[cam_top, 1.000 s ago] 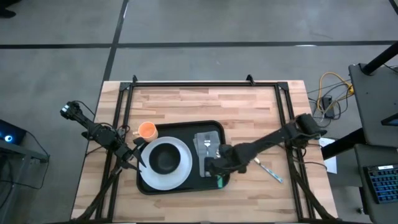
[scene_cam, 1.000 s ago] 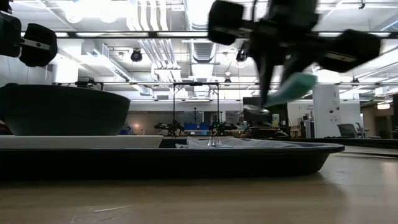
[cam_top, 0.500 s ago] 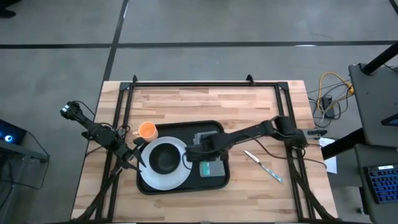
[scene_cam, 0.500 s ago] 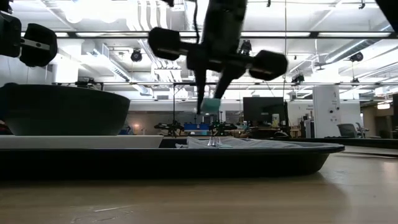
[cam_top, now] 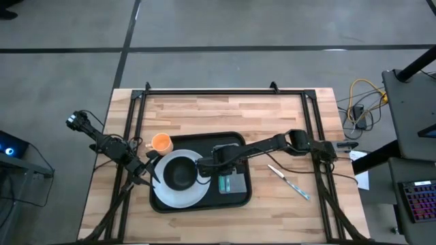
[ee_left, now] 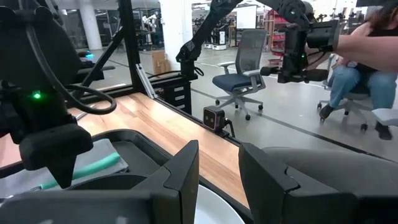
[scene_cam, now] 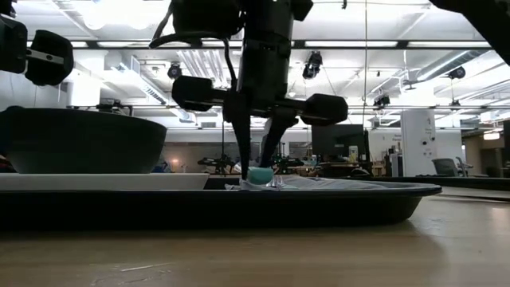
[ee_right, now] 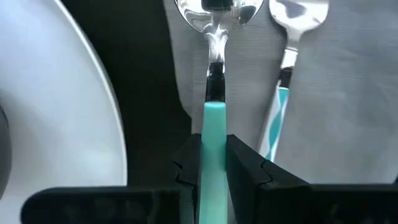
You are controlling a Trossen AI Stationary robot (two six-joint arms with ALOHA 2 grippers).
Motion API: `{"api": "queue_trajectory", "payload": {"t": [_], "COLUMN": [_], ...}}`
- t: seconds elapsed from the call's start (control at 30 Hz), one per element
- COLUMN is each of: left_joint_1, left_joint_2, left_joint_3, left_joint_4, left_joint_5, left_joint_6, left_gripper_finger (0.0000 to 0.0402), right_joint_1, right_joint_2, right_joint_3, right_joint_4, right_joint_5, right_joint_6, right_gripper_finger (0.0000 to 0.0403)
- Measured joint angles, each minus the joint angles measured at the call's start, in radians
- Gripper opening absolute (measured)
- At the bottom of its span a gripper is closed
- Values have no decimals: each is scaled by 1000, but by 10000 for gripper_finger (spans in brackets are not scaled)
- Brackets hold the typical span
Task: Set up tray
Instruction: Put the green spoon on the gray napkin to the left of the white patterned fork
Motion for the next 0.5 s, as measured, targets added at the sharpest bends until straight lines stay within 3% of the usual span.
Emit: {"api": "queue_trajectory", "payload": {"t": [0.5], "left_joint_1": [0], "left_joint_2": [0], "left_joint_3": [0], "left_joint_4": [0], "left_joint_5": [0], "left_joint_6": [0], "left_gripper_finger": [96], "right_joint_1": [0], "right_joint_2": [0], "right_joint_3": [-77], "right_joint_4": [78], "right_joint_5": [-9], "right_joint_6": [24], "right_gripper_finger": [38]}}
